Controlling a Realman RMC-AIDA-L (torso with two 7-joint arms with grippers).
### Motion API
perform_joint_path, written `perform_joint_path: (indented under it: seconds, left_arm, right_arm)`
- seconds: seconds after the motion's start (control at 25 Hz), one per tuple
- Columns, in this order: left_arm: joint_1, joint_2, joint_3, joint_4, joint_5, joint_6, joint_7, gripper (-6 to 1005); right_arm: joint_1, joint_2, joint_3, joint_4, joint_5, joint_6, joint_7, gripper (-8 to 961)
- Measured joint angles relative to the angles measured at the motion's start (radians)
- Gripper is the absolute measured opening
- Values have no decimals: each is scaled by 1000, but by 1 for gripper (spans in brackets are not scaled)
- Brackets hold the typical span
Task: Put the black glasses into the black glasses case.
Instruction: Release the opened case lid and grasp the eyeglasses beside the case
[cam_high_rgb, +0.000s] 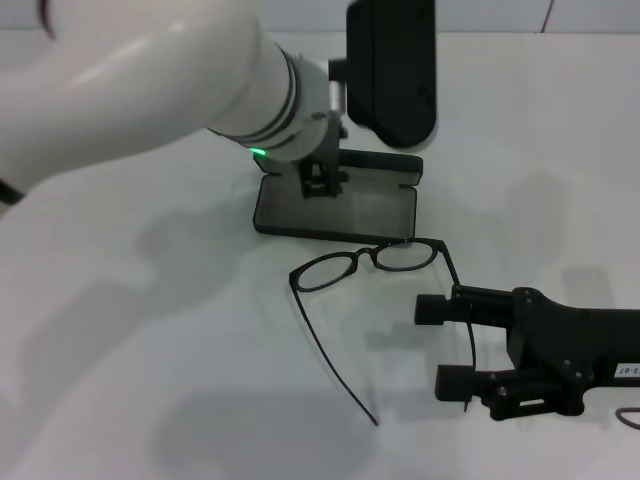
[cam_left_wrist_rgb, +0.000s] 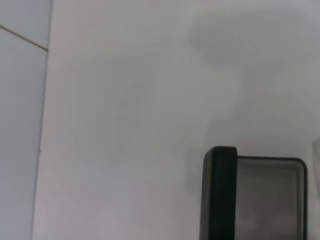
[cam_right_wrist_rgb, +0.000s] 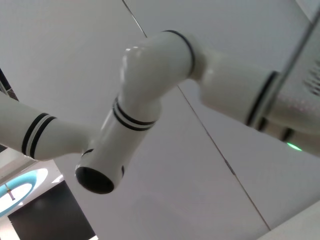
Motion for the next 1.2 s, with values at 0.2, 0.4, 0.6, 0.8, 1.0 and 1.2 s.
perform_joint_path:
  seconds: [0.2,0.4,0.6,0.8,1.0,1.2]
  left_arm:
    - [90,0,-54,238,-3,60,-6,476]
    - [250,-4,-113,512,-21,-5,-72,488]
    - [407,-2,-183,548,-284,-185,-64,487]
    - [560,-1,-259,403,-743,-317,198,486]
    - [700,-1,-378,236,-1244,-268,503,485]
    - [703,0,-541,-34,-1466,-39,710,484]
  right_arm:
    - [0,-29,0,-10,-4,52,-9,765]
    - [50,-102,10,-57,-7,115,-1,756]
    - [142,-195,84,-73,-74,222,104,747]
    - [276,-202,143,-85,-291,279,234,738]
    - [383,-152,159,-153,-516,372,361,717]
    - [483,-92,198,-190,-714,432,474,685]
